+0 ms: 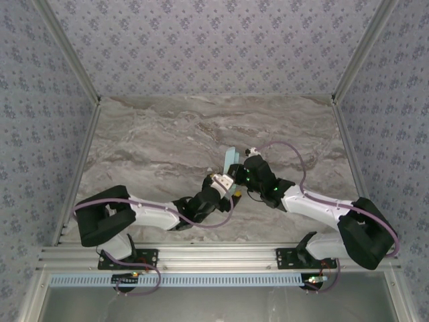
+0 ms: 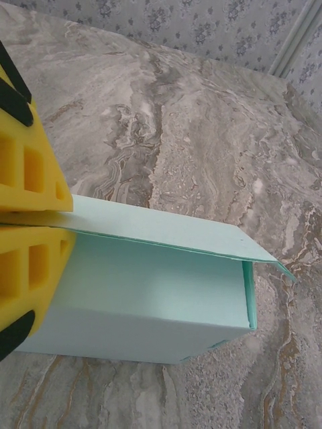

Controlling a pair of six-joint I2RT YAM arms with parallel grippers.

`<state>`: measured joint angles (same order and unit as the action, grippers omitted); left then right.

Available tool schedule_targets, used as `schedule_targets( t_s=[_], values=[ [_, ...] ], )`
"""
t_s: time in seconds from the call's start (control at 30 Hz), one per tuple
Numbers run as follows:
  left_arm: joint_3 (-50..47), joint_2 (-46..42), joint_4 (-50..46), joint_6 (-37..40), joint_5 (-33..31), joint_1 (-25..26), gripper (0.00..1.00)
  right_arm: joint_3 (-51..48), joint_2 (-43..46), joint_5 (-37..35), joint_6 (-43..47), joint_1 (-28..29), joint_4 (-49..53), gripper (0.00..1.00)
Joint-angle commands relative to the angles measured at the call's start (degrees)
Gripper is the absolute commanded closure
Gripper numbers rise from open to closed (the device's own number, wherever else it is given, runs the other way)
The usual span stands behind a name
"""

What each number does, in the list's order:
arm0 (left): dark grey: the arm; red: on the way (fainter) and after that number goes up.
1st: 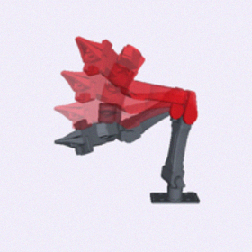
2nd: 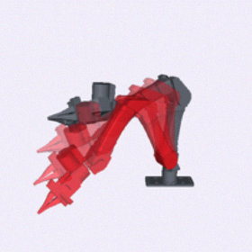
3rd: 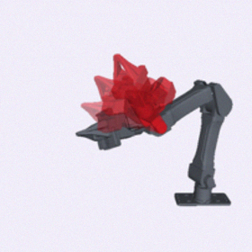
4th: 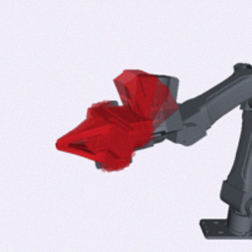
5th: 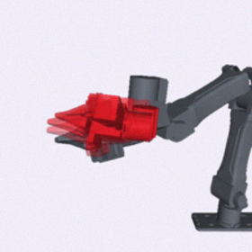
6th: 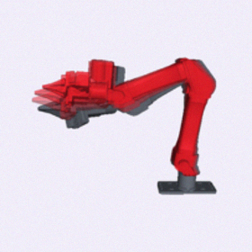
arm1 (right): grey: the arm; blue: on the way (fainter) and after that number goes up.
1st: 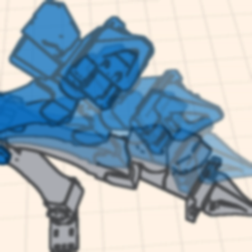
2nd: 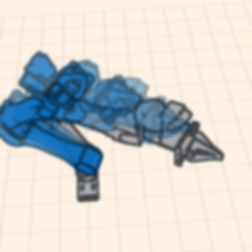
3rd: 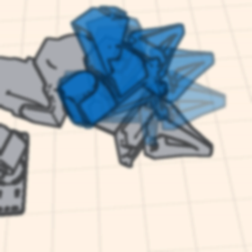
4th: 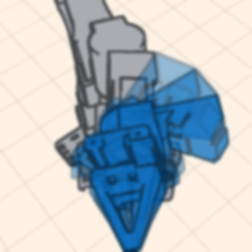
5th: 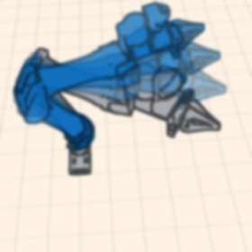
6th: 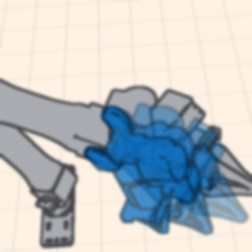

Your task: Fold the paper box

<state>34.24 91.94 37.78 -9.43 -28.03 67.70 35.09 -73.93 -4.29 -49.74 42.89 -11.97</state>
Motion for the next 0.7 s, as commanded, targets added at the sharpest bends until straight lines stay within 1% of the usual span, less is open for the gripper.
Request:
schedule_targets(
  t_s=[0.0, 0.1, 0.4, 0.67],
  values=[
    [1.79, 2.13, 3.92, 1.76, -4.09, 0.50, 0.13, -0.46, -1.65, -2.17, 0.81, 0.12, 6.37, 0.88],
    [1.53, 2.79, 5.78, 2.24, -4.51, 0.50, 0.16, -0.59, -1.48, -2.22, 0.78, 0.15, 6.52, 0.88],
    [0.14, 2.77, 7.04, 2.65, -4.79, 0.37, 0.35, -0.33, 0.01, -2.76, 0.98, -0.06, 7.37, 0.88],
    [-2.30, 1.10, 7.48, 3.27, -4.50, -0.64, 0.46, 0.60, 2.83, -3.46, 2.08, -0.12, 7.90, 0.77]
  ],
)
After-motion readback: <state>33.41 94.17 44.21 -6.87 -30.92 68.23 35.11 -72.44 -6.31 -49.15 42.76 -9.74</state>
